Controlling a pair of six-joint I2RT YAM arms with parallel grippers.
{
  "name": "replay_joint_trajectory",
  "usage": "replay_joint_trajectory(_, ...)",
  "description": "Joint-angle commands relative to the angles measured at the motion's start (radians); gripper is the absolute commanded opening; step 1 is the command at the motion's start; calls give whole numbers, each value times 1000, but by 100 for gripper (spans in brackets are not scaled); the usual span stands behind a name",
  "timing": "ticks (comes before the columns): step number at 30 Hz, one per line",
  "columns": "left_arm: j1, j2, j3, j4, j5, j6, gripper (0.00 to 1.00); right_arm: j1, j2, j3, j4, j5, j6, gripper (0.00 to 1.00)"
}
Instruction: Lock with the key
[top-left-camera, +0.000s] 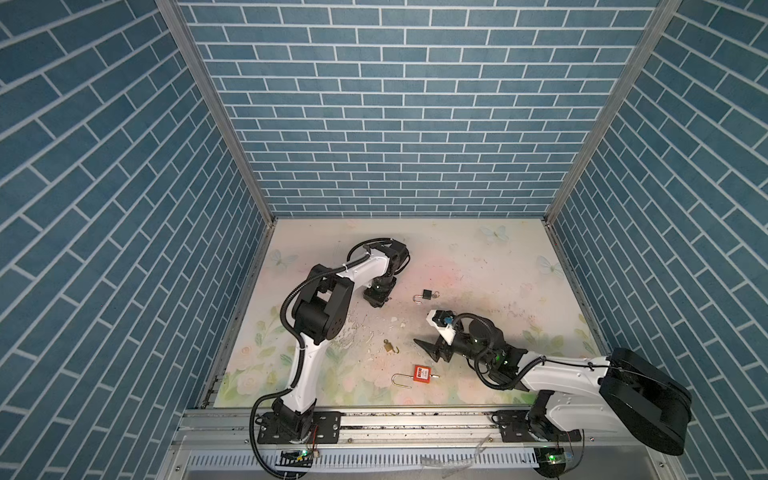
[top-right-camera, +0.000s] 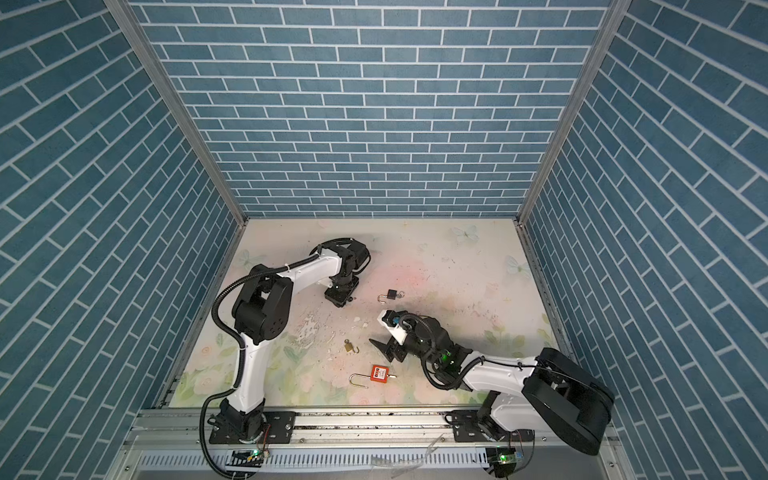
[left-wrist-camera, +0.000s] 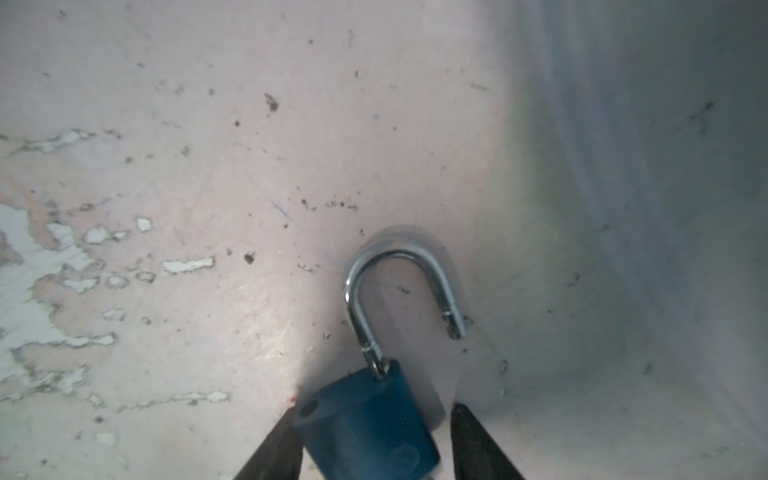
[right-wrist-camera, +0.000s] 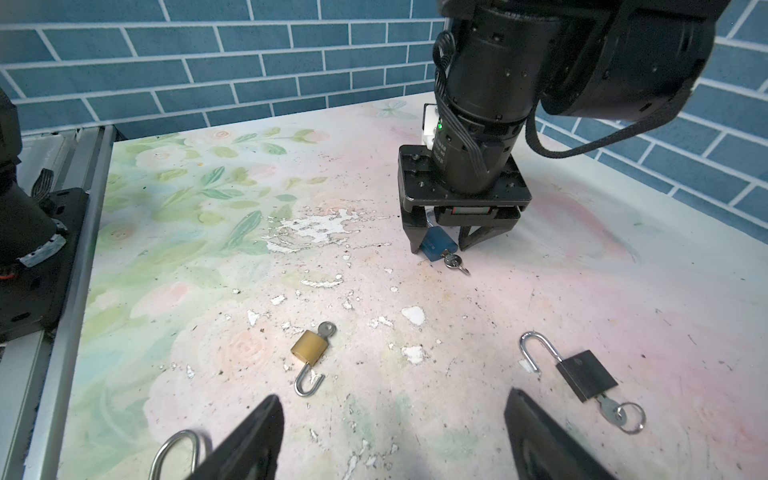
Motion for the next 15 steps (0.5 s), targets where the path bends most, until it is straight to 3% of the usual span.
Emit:
replay_joint_trajectory(1,-2,26,-53,-38,28,3,45,7,-1,-1,24,8,-47,84)
replay_joint_trajectory(8,3,10,-76,-27,12,4,32,7,-4,0,21,11,-46,84)
replay_joint_trajectory(15,7,-6,-68,-4,-22,86,8,7,-17,5,9,30,-37,84)
